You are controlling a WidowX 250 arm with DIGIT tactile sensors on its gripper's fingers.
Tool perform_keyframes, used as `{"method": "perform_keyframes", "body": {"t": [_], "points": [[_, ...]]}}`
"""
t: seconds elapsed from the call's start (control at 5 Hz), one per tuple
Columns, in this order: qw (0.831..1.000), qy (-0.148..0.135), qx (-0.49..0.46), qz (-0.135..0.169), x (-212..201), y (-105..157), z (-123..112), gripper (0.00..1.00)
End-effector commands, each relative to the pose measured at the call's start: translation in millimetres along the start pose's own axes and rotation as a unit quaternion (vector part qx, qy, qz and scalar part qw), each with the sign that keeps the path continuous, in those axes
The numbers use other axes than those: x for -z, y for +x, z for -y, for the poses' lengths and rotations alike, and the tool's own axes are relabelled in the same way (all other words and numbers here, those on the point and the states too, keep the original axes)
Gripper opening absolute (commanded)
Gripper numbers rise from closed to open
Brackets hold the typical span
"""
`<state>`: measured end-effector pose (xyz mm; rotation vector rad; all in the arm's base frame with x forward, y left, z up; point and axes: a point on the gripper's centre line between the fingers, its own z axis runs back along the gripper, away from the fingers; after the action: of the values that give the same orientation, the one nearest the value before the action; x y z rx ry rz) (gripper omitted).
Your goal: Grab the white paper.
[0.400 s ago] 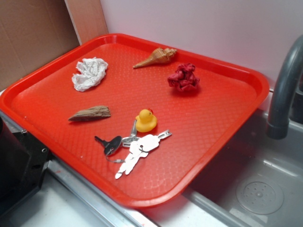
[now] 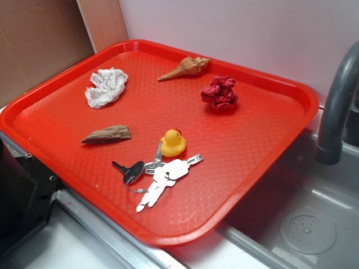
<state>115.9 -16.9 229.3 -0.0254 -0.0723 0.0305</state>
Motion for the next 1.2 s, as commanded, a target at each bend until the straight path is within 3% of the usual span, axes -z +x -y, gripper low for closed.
{"method": "perform_keyframes", "body": {"t": [0.0, 0.2, 0.4, 1.0], "points": [[0.999, 0.001, -0.045, 0.019, 85.8, 80.1, -48.5, 1.0], [1.0, 0.012, -0.011, 0.01, 118.3, 97.3, -66.0, 1.0], [0.998, 0.032, 0.022, 0.052, 139.6, 66.6, -78.0, 1.0], [0.998, 0.032, 0.022, 0.052, 139.6, 66.6, -78.0, 1.0]]}}
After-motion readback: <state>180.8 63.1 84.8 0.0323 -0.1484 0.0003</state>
